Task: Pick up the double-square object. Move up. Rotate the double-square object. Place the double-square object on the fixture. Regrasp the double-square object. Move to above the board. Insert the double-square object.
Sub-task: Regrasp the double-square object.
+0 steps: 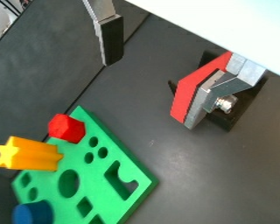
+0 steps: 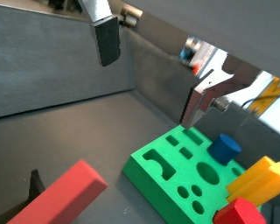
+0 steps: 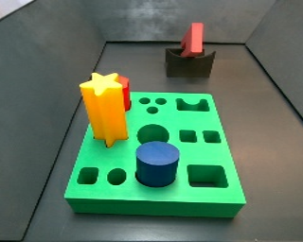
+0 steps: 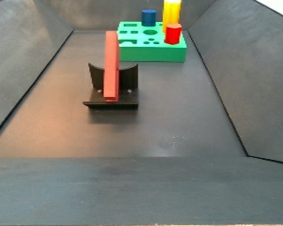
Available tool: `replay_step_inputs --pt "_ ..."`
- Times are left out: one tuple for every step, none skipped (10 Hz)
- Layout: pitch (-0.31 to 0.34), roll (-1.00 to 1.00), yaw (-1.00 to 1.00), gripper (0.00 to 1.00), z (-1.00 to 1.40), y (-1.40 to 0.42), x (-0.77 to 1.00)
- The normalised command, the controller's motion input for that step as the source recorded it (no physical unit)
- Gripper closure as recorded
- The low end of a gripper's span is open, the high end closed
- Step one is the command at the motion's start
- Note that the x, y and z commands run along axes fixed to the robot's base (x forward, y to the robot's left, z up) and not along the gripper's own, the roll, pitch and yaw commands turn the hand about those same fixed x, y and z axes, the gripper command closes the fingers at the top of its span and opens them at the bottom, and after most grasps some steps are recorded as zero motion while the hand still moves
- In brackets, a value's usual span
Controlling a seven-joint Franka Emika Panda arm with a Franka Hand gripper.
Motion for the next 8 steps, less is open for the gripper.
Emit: replay_step_inputs --pt "0.031 1.0 0.02 0.0 0.03 -0.02 -0.03" --pt "0.029 1.0 0.02 0.0 0.01 0.0 -0.03" --pt "0.023 1.0 0.02 0.0 0.0 -0.03 -0.02" --pt "0.021 1.0 0.02 0.0 0.01 -0.03 -0.02" --pt "0.018 1.0 0.02 0.0 0.01 -0.02 -0.01" --pt "0.016 1.0 0.02 0.0 0.01 -0.02 -0.01" --pt "0.014 1.0 0.02 0.0 0.01 -0.02 0.0" --pt "0.015 1.0 0.02 0.0 0.01 -0.02 0.0"
